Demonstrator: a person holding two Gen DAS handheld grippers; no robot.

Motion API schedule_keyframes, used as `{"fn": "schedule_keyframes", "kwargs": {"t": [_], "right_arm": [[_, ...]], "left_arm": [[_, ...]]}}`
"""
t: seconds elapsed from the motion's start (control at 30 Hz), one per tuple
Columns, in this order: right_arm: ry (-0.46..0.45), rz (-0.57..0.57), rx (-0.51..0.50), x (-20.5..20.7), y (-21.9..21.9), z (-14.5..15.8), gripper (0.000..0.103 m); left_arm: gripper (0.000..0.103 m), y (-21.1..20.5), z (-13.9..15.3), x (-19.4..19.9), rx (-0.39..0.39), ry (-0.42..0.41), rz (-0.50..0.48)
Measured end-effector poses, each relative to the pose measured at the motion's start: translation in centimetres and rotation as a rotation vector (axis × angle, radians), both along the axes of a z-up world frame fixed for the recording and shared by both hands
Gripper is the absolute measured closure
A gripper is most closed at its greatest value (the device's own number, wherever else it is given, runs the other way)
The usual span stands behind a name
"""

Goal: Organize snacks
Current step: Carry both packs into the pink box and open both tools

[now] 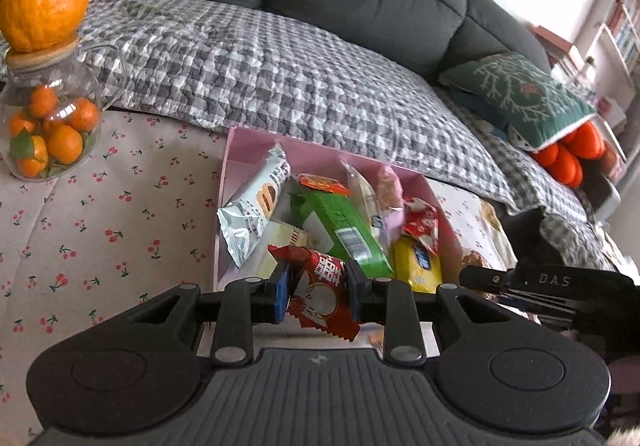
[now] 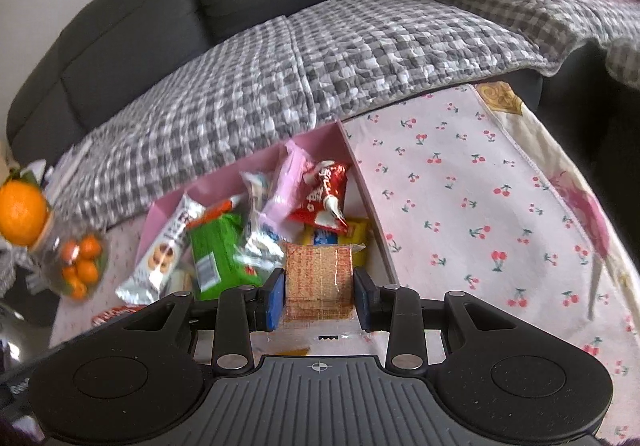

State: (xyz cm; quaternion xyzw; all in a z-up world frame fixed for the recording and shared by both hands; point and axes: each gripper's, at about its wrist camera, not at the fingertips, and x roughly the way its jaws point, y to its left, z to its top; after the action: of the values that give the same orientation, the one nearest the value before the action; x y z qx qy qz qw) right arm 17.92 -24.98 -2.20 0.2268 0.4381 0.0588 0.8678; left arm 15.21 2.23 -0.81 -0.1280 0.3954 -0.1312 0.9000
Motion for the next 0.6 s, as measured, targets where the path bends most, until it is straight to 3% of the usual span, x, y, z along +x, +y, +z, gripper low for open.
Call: {"fn": "schedule_keyframes", "kwargs": {"t": [0.43,0.6], "right_arm": [[-0.018,-0.073,0.097,1.9,1.8,-1.5,0.069],[-0.024,-0.055,0.075,2.1,2.7,-1.5,0.069]], "left_arm": [[0.076,-0.4,-1.5,2.1,0.012,-0.045,0.094],[0.074,-1.0,-2.3,2.4,0.047,-0.031,0.079]]}}
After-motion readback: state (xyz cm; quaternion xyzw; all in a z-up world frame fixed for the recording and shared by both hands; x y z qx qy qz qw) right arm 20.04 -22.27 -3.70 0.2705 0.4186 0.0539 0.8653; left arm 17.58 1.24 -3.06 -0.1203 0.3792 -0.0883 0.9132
